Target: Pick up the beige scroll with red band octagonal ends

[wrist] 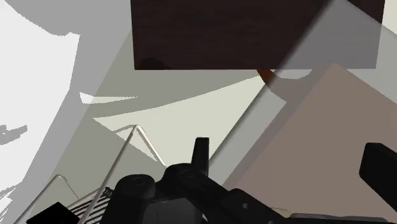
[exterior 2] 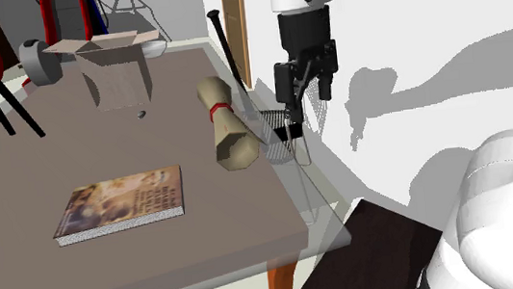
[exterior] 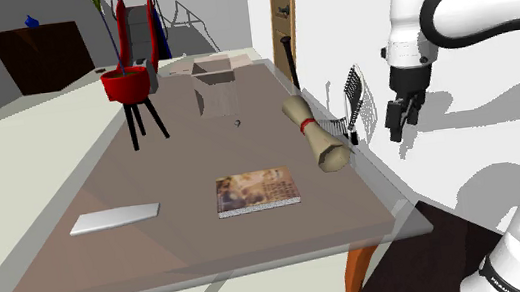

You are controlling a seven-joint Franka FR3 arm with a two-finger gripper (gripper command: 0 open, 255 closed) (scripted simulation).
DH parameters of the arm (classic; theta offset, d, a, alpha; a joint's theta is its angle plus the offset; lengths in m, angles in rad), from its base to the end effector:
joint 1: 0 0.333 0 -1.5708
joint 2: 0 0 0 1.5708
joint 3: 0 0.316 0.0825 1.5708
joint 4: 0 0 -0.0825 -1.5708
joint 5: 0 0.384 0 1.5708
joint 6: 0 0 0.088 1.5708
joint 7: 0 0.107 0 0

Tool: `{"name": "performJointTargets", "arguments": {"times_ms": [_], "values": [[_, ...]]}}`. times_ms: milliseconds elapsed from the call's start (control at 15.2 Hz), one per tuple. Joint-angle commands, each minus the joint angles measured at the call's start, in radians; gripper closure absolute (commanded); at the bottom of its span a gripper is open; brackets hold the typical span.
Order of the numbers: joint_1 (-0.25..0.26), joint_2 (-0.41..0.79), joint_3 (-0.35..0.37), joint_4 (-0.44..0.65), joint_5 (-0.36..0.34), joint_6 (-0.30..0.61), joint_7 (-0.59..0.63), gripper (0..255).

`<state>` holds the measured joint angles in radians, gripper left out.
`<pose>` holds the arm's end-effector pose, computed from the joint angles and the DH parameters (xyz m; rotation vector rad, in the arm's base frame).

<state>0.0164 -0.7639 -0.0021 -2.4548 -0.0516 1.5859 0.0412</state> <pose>0.3085 -0.0012 0.5387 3.0843 -0.0351 -0.1598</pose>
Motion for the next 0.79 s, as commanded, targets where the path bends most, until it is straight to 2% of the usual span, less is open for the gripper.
{"name": "performJointTargets", "arguments": {"times_ms": [0,726], "values": [[0.000,0.000,0.000,0.000,0.000,0.000,0.000,0],[-0.040,0.403,-0.033,0.204,0.083,0.263,0.120,0]]}}
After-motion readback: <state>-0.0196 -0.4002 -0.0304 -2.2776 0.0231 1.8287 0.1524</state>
